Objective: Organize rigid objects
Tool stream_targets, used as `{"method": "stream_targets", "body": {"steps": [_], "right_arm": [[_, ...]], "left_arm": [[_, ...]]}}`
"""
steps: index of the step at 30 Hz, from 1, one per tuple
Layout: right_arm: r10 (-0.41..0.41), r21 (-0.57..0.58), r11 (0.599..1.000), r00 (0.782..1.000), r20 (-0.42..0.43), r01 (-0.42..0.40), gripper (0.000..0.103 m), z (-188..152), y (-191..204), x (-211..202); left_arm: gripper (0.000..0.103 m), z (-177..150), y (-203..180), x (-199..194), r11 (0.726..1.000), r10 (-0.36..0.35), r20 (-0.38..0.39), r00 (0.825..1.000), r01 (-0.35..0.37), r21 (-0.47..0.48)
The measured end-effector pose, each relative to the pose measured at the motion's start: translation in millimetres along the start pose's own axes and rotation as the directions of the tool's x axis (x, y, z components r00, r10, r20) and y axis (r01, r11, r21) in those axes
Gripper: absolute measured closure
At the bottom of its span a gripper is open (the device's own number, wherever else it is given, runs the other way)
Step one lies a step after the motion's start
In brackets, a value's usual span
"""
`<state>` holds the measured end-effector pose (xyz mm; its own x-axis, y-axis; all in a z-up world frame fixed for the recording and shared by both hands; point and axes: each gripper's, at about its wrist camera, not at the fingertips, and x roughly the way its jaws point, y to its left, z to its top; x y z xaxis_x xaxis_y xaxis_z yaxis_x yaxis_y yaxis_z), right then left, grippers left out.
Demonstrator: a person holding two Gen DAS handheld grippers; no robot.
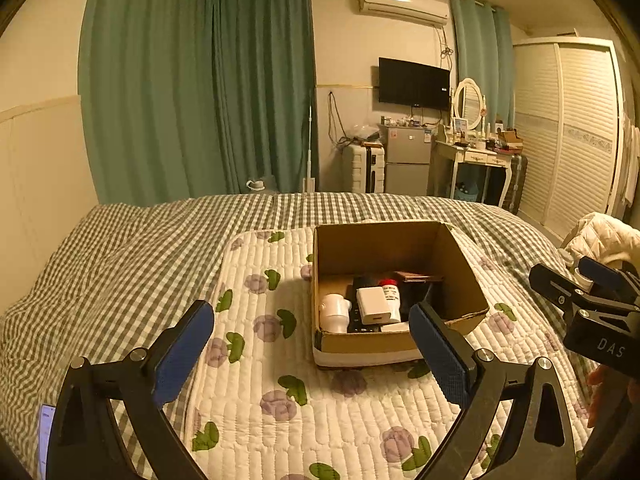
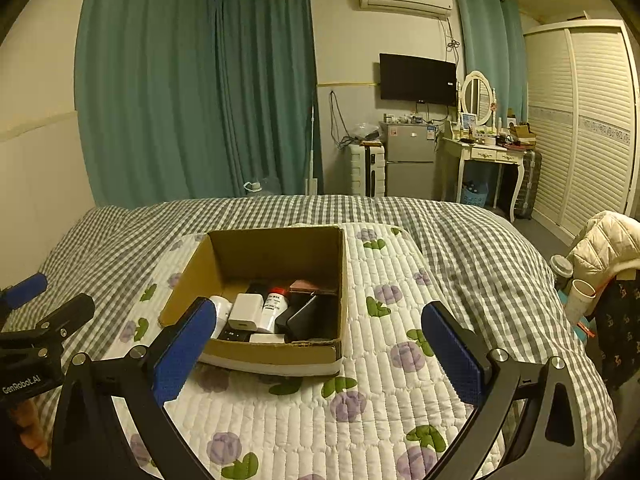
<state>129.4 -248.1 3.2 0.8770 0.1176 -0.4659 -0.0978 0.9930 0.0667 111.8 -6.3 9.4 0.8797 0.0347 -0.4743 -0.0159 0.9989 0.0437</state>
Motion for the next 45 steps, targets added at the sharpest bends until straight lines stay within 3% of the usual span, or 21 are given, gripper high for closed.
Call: {"method": "stream_targets", "body": {"steps": [45], "right_arm": [[-0.013, -0.022, 1.0, 0.999, -0.033, 0.012, 0.0, -4.7, 1.8, 6.3]], "left_arm": [[0.0, -6.3, -6.5, 4.9, 1.0, -0.009, -0.032, 0.999, 0.01, 0.013]]}}
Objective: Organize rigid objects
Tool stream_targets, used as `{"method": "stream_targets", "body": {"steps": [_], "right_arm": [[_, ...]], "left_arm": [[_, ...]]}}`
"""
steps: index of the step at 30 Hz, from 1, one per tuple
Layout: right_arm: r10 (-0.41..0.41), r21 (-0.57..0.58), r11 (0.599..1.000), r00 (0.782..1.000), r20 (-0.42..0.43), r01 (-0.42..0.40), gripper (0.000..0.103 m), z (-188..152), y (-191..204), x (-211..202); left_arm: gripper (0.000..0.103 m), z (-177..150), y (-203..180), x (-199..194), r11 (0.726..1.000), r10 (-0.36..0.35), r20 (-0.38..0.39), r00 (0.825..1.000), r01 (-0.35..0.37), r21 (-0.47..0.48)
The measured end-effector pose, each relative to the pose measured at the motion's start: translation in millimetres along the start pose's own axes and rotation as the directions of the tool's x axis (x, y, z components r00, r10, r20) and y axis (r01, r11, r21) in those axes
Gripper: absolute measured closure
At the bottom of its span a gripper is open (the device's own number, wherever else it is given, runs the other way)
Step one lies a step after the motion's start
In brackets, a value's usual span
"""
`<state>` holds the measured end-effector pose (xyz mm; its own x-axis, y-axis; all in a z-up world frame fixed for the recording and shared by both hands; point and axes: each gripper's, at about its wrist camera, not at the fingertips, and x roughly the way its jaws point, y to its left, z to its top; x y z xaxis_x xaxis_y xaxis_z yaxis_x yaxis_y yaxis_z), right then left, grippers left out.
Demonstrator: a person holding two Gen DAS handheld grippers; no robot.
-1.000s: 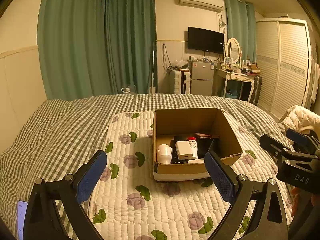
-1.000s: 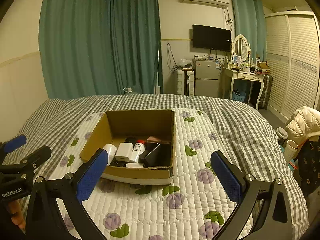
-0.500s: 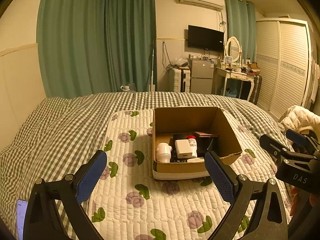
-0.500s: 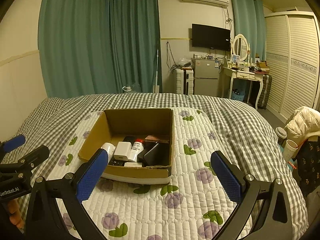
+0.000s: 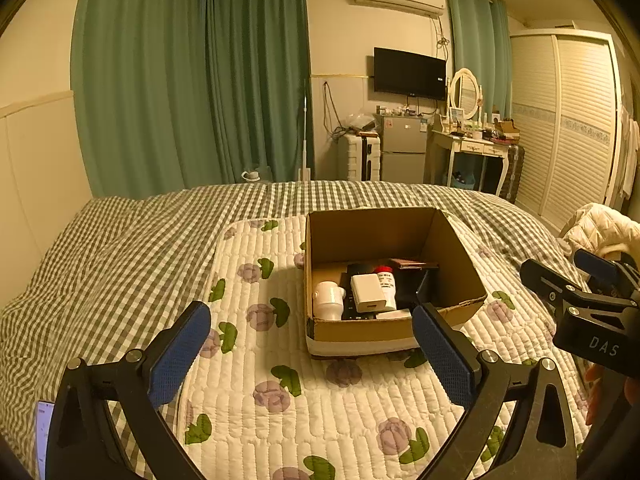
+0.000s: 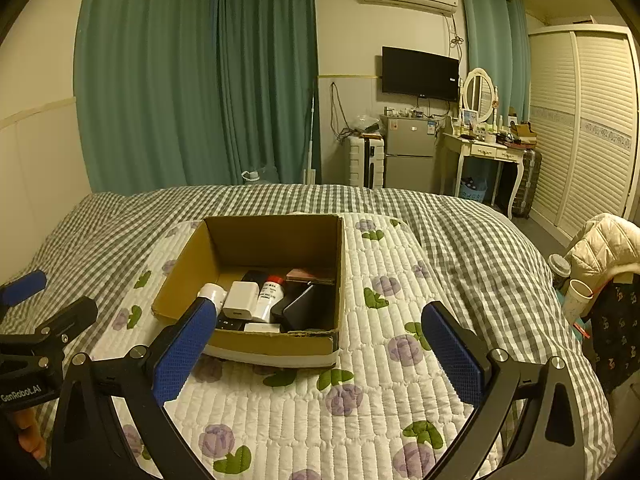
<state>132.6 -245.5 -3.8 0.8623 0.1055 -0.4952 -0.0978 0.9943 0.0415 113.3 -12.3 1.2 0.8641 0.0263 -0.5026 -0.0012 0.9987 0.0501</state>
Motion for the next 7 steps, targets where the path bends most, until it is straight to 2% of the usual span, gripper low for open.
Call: {"method": "stream_targets", "body": {"steps": [7], "right_arm": [[-0.011, -0.001, 1.0, 1.0, -0.001, 0.011, 0.0, -1.9, -0.3, 0.9]], "left_arm": [[0.0, -0.9, -1.1, -1.6, 1.0, -0.005, 0.007, 1.0, 0.005, 0.007]]}}
